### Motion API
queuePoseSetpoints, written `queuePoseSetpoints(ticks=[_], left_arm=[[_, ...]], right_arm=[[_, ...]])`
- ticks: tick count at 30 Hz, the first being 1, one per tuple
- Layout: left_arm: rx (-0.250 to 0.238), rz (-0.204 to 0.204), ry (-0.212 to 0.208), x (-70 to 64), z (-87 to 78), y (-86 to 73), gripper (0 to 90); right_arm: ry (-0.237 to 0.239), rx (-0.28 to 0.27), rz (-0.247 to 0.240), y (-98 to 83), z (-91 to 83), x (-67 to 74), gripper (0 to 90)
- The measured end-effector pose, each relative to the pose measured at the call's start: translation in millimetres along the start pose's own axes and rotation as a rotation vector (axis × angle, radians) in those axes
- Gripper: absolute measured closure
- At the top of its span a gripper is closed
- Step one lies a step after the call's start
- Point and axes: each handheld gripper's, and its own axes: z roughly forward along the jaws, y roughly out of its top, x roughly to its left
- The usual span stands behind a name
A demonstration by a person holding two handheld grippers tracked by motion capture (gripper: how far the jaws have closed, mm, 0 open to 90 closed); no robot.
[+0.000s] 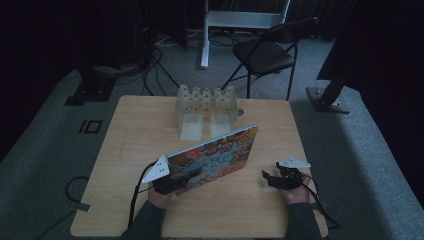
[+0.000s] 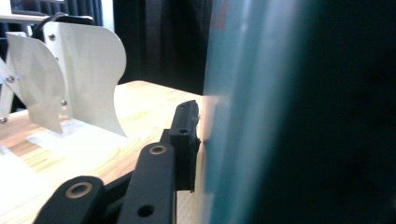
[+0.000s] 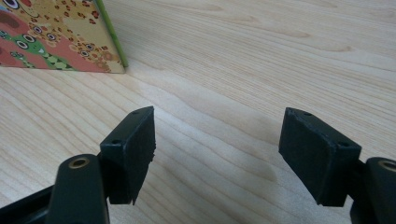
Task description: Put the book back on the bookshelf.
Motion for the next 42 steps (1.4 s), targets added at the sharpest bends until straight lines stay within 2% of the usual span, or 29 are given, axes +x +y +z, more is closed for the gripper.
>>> queuePoseSetpoints(ticks=[5,8,10,13,17,26,33,38,42], left_arm=[[0.007,-0.009,0.0,1.3,1.9,-2.8,64.5],[0.01,-0.015,-0.017,2.2,3.3,-4.6,69.2],[0.013,-0.001,-0.011,0.9,4.0,-4.5,71.6],[0.019,0.002,-0.034,0.4,5.8,-5.7,76.2],[0.023,0.017,-0.037,-4.0,8.4,-5.6,75.8],[0.025,0.009,-0.048,-5.1,16.3,-8.0,72.9],[0.02,0.001,-0.025,-4.5,19.1,-7.4,75.9],[0.016,0.008,0.016,-5.2,19.7,-6.8,79.2],[0.012,0.002,0.025,-4.6,19.7,-7.3,79.7]], right_arm=[[-0.01,0.001,0.003,-1.0,0.2,-2.2,26.9],[-0.014,0.005,0.006,-2.0,0.0,-3.4,26.9],[-0.02,0.006,0.006,-2.8,0.0,-4.6,26.9],[-0.029,0.012,0.003,-3.7,-0.3,-6.5,26.9],[-0.033,0.017,-0.001,-4.2,1.4,-6.4,27.0],[-0.039,0.033,0.0,-4.9,4.1,-7.8,26.9],[-0.038,0.037,0.005,-4.8,4.2,-8.3,27.0],[-0.036,0.037,0.004,-4.7,4.5,-8.5,27.0],[-0.036,0.037,0.002,-4.7,4.5,-8.2,27.0]])
